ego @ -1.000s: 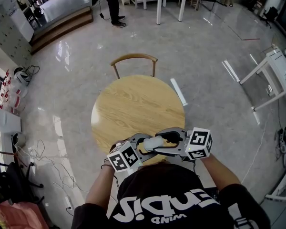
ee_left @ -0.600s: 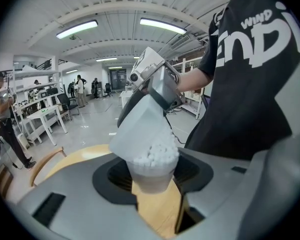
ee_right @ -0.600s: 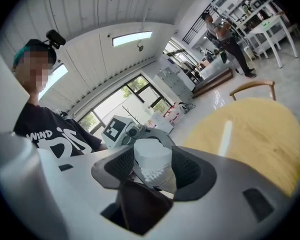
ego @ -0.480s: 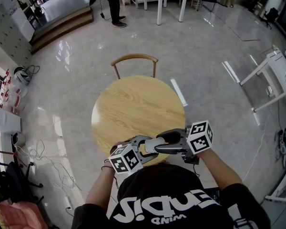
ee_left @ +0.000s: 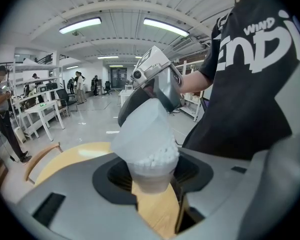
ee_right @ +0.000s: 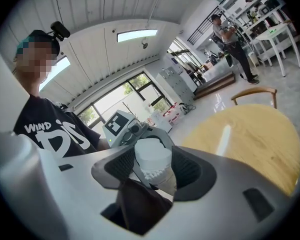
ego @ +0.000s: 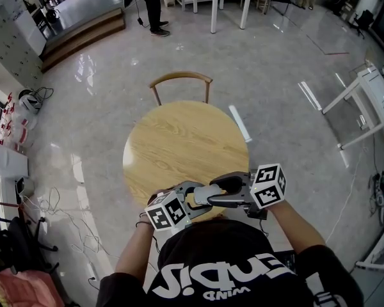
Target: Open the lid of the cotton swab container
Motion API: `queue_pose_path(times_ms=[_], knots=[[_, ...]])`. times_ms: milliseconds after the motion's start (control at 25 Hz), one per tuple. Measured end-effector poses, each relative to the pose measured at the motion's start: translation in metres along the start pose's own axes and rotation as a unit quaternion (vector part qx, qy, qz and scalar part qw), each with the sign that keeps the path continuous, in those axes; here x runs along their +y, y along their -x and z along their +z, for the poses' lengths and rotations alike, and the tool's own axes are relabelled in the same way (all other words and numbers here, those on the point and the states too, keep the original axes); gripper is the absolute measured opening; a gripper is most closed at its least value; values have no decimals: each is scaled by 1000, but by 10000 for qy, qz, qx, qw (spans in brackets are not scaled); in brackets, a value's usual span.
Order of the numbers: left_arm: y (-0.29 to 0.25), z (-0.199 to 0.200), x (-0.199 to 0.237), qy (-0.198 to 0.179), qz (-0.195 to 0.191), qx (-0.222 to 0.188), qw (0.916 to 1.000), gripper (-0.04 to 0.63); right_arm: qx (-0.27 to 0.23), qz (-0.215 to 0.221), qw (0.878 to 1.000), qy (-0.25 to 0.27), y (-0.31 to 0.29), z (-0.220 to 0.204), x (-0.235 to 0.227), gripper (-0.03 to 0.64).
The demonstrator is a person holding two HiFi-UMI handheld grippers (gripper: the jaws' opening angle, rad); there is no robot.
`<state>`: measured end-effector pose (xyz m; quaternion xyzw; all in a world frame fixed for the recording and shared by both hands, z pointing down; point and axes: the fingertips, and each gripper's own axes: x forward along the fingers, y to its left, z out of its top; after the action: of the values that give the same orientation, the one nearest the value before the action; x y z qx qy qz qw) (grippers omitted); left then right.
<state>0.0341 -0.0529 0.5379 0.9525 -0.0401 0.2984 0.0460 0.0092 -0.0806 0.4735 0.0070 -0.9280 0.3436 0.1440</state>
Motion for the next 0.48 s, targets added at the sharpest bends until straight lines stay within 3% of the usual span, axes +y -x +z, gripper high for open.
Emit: queue_pose_path(times_ms=[280, 480], knots=[[8, -6, 3, 123, 91, -27, 9999, 212, -208, -122, 9994, 242, 8, 7, 3, 229], [16, -11, 7, 240, 221, -69, 9994, 212, -456, -730, 9952, 466, 24, 10, -12, 229]])
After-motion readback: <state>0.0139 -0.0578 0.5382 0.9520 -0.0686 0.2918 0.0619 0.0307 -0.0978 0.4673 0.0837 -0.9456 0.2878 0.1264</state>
